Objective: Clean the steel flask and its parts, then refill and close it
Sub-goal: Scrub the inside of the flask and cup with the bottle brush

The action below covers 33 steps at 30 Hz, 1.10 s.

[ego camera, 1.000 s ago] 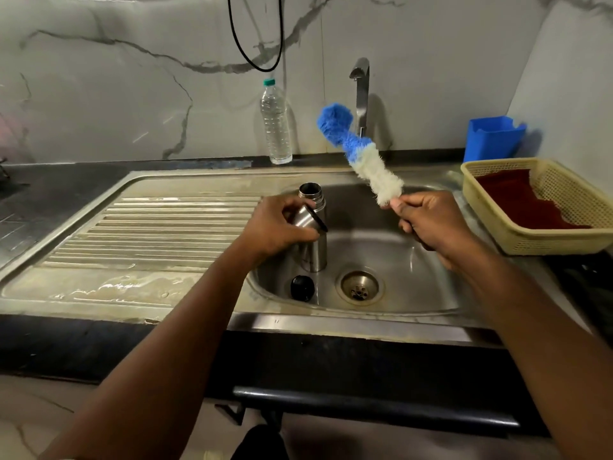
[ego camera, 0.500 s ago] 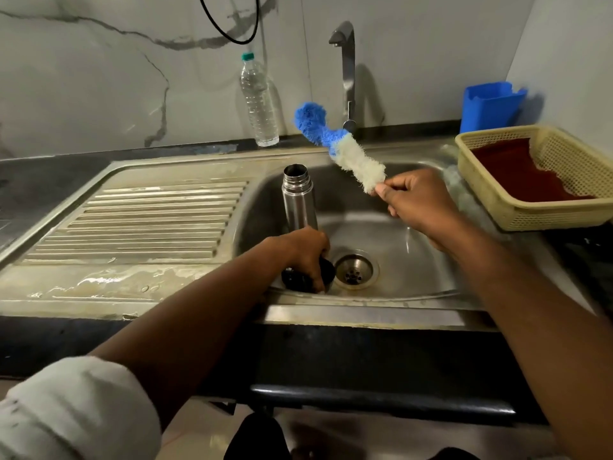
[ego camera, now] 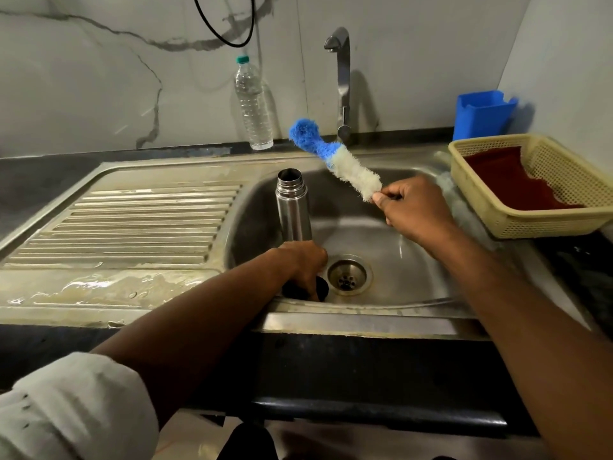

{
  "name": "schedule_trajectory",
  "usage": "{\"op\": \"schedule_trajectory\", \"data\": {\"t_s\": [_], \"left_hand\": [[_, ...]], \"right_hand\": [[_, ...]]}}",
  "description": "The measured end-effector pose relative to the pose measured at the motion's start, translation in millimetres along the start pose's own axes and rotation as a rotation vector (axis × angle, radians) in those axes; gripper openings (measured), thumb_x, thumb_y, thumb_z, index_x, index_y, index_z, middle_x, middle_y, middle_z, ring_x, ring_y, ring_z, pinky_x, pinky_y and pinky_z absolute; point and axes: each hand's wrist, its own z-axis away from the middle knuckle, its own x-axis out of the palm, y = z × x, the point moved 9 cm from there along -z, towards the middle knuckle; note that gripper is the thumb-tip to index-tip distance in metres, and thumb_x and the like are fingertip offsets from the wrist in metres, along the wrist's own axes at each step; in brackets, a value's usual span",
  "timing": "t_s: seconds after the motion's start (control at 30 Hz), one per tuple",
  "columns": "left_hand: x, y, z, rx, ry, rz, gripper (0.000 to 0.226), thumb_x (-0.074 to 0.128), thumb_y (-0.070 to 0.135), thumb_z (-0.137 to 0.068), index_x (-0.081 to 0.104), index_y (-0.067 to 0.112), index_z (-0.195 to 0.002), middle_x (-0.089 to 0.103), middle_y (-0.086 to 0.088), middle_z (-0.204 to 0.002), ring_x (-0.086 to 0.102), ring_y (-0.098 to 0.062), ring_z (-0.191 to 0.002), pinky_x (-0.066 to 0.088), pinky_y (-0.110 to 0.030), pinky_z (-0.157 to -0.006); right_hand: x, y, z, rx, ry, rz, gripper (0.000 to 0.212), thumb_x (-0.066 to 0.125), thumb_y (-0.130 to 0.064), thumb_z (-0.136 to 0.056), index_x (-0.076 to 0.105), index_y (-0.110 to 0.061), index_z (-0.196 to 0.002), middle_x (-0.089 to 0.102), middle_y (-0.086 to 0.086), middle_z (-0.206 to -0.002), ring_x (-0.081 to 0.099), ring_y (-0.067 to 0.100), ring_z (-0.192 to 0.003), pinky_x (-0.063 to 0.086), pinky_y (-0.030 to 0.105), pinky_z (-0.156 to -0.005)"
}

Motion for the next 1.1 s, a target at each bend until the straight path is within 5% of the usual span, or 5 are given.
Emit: {"op": "schedule_trajectory", "data": {"t_s": [0.23,0.57,0.83,1.1], "left_hand": [[-22,-6,5,0.020,0.088,0.121,0.078,0.100,0.049,-0.060,0.066,0.023,-0.126,0.064,0.005,-0.114,0.063,-0.020,-0.107,0.055,-0.035,-0.091],[-119,-18,25,0.066,0.773,0.679,0.041,0.090,0.041,-0.080,0.073,0.021,-0.112,0.074,0.009,-0.087,0.070,-0.003,-0.082,0.060,-0.030,-0.083],[-129,-11,31,0.168,1.047,0.756,0.034,0.086,0.035,-0.084,0.074,0.023,-0.113,0.070,0.013,-0.085,0.066,-0.002,-0.073,0.062,-0.034,-0.078],[-135,-5,39,0.288,1.120,0.671,0.047,0.085,0.033,-0.086,0.069,0.022,-0.128,0.071,0.008,-0.108,0.065,-0.008,-0.089,0.060,-0.036,-0.084]], "right_hand": [[-5,1,1,0.043,0.034,0.025,0.018,0.065,-0.034,-0.096,0.079,-0.023,-0.092,0.071,-0.002,-0.068,0.071,0.022,-0.072,0.061,0.045,-0.077],[-21,0,1,0.013,0.170,0.123,0.016,0.065,-0.019,-0.097,0.079,-0.019,-0.104,0.074,-0.002,-0.085,0.067,0.013,-0.076,0.057,0.031,-0.073],[-43,-16,11,0.008,0.282,0.205,0.017,0.071,-0.014,-0.091,0.081,-0.016,-0.104,0.078,0.001,-0.089,0.068,0.014,-0.077,0.058,0.032,-0.077],[-118,-75,-5,-0.040,0.355,0.776,0.025,0.065,-0.023,-0.090,0.079,-0.031,-0.108,0.074,0.004,-0.106,0.067,0.033,-0.099,0.046,0.036,-0.081]]}}
